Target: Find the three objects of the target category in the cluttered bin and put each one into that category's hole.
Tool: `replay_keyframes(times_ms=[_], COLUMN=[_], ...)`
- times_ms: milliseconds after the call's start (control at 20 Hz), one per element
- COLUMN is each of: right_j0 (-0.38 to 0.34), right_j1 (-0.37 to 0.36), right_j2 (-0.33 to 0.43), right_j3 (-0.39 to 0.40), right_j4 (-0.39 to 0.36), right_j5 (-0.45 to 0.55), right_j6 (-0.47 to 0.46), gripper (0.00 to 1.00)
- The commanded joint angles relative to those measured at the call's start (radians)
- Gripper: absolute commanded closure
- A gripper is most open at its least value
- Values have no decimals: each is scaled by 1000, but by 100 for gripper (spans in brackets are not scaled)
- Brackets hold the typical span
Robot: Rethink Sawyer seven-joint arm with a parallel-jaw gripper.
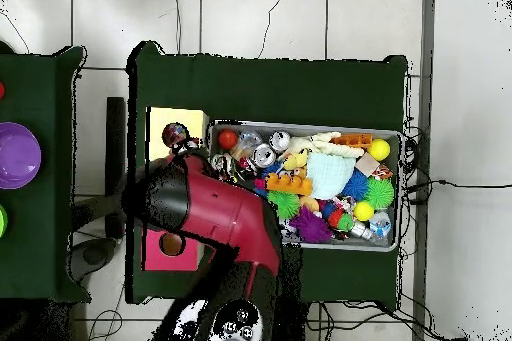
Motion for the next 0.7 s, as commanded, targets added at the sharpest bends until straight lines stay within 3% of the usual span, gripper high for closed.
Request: replay_keyframes(times_ms=[50, 350, 700], right_j0=[-113, -176, -238], right_j1=[-35, -56, -78], right_j2=[144, 155, 193], right_j3=[145, 138, 181], right_j4=[-157, -282, -388], right_j5=[9, 0, -51], right_j6=[-169, -165, -132], gripper=[100, 100, 100])
